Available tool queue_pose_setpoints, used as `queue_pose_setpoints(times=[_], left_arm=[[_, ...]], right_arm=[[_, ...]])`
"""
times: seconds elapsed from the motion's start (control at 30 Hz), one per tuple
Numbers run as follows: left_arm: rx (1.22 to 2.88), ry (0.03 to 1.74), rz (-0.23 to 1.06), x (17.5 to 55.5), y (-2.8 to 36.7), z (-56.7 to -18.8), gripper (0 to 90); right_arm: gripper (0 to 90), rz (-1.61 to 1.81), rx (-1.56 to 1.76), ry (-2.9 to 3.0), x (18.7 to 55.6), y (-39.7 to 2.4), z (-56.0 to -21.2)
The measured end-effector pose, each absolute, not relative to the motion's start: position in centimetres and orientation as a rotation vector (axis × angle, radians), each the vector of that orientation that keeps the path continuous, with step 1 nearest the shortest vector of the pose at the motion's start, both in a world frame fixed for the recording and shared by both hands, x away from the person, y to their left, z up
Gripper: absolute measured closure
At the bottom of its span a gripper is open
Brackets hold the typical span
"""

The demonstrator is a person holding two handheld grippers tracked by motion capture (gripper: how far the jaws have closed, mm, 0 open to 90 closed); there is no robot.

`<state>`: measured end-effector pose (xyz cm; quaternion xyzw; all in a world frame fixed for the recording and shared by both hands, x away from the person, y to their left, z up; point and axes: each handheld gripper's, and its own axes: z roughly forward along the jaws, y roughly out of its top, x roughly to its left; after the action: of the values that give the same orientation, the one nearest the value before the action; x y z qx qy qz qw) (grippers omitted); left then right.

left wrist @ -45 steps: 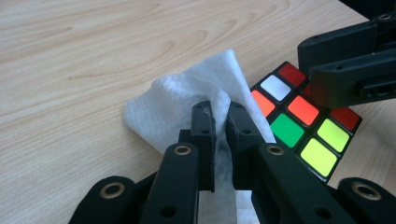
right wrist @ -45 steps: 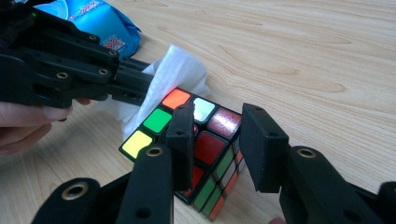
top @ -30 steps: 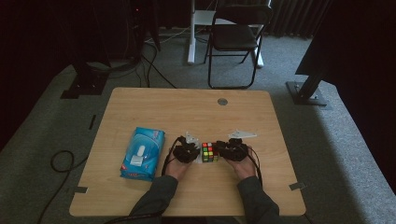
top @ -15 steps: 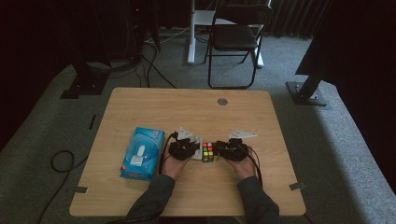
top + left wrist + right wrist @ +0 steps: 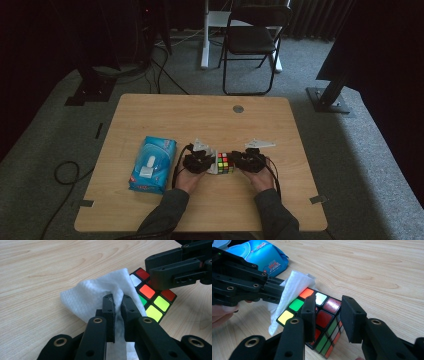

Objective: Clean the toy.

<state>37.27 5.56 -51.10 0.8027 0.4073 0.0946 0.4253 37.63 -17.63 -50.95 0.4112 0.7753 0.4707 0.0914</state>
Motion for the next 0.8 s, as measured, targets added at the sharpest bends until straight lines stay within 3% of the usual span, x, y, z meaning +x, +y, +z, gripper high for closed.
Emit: queue_pose_setpoints(times=[0.53, 0.8], left_arm=[[2.038, 1.052, 0.225, 37.3, 5.5, -52.6, 83.7], [2.168, 0.997, 0.357, 37.0, 4.4, -53.7, 83.3]], right_arm=[[65.8, 1.402, 1.230, 2.296, 37.6, -17.6, -51.0], [65.8, 1.402, 1.228, 2.296, 37.5, -17.6, -51.0]])
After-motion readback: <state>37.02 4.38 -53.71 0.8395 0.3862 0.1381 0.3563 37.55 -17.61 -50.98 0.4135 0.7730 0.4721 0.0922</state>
